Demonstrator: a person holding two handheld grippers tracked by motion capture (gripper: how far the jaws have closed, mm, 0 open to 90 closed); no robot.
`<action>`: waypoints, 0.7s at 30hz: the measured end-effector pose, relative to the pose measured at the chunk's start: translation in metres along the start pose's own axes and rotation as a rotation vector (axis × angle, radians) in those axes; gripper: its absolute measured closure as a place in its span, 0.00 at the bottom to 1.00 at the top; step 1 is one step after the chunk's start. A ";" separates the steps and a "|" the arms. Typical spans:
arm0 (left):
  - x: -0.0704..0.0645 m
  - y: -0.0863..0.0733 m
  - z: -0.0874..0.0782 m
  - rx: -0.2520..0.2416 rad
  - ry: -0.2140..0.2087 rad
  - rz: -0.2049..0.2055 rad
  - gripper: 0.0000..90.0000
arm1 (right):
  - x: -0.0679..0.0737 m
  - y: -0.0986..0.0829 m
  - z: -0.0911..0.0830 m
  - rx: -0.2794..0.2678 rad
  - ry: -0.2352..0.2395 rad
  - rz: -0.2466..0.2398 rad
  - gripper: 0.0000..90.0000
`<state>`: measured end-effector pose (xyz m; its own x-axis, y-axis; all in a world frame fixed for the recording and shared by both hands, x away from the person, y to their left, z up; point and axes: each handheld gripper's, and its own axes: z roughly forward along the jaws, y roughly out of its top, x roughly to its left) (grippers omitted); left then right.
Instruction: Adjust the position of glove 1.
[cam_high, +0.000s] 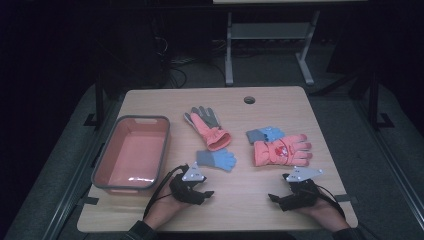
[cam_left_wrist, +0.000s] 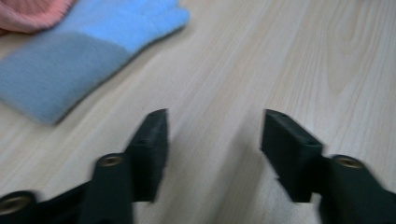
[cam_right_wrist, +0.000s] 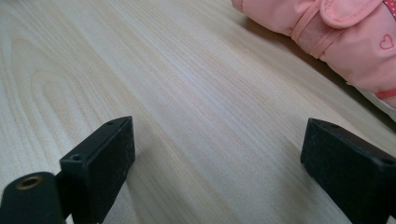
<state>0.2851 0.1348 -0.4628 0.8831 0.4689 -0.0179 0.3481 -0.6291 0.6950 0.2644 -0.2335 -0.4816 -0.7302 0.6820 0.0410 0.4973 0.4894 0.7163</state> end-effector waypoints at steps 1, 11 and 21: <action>0.000 0.003 -0.001 0.001 0.001 -0.012 0.57 | 0.000 0.000 0.000 0.000 0.000 0.000 0.10; 0.005 0.027 0.004 0.019 0.015 0.003 1.00 | 0.000 0.000 0.000 0.000 0.000 0.000 0.10; 0.023 0.043 0.009 0.004 0.071 -0.026 1.00 | 0.000 0.000 0.000 0.000 0.000 0.001 0.10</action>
<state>0.3229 0.1126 -0.4395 0.8490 0.5283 0.0151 0.3725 -0.6186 0.6918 0.2645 -0.2335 -0.4816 -0.7300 0.6822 0.0417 0.4976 0.4888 0.7165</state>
